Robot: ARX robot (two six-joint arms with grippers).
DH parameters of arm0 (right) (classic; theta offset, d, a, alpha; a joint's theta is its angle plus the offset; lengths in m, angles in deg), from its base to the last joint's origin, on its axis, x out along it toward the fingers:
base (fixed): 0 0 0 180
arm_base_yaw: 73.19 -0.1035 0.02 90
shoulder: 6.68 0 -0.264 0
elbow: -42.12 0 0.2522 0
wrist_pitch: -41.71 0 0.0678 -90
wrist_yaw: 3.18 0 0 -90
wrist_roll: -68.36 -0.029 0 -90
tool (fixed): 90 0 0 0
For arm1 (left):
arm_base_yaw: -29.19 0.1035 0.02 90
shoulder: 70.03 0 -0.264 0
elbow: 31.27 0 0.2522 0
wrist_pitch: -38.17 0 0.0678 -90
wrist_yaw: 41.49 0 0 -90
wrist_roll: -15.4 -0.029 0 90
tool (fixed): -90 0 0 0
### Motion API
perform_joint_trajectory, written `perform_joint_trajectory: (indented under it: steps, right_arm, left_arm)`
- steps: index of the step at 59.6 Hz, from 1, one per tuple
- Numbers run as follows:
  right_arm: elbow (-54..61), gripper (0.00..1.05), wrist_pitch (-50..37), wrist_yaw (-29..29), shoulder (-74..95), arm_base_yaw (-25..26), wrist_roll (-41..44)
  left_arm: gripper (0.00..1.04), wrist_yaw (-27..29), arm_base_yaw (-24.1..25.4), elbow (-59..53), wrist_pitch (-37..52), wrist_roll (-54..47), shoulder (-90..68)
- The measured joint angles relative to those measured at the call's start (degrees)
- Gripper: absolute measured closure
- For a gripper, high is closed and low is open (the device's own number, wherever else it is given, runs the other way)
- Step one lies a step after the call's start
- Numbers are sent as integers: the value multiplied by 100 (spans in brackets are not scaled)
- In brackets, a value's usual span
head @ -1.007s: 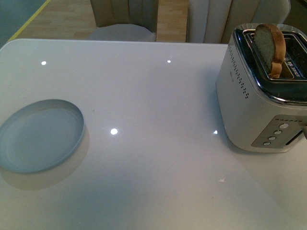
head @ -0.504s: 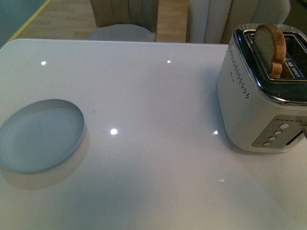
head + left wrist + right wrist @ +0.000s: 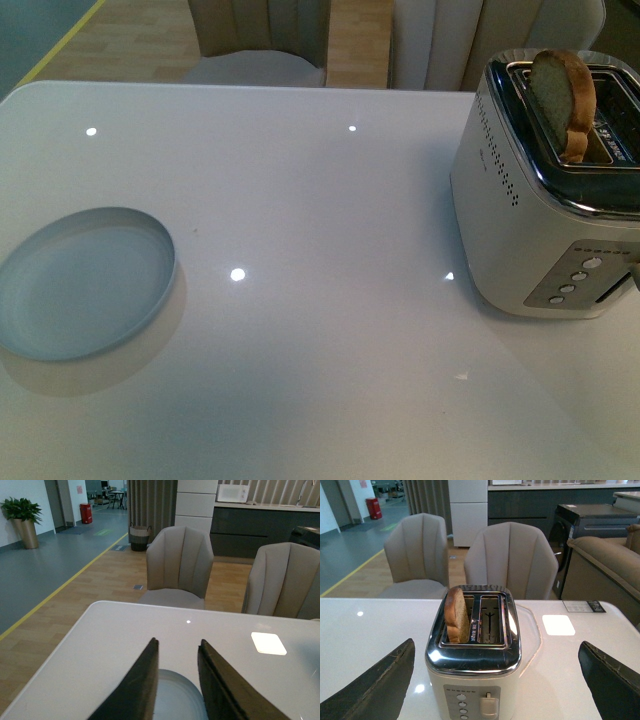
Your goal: Left arm holds plate, right arm toasts bread
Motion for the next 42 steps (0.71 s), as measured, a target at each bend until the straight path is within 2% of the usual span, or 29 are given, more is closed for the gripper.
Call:
perform_joint_trajectory:
  steps: [18,21,42]
  right_arm:
    - [0,9,0,0,0,0,0]
    - [0,9,0,0,0,0,0]
    - [0,9,0,0,0,0,0]
  left_arm:
    - [20,0,0,0,0,0,0]
    - [7,0,0,0,0,-2,0]
    - [7,0,0,0,0,-9,0]
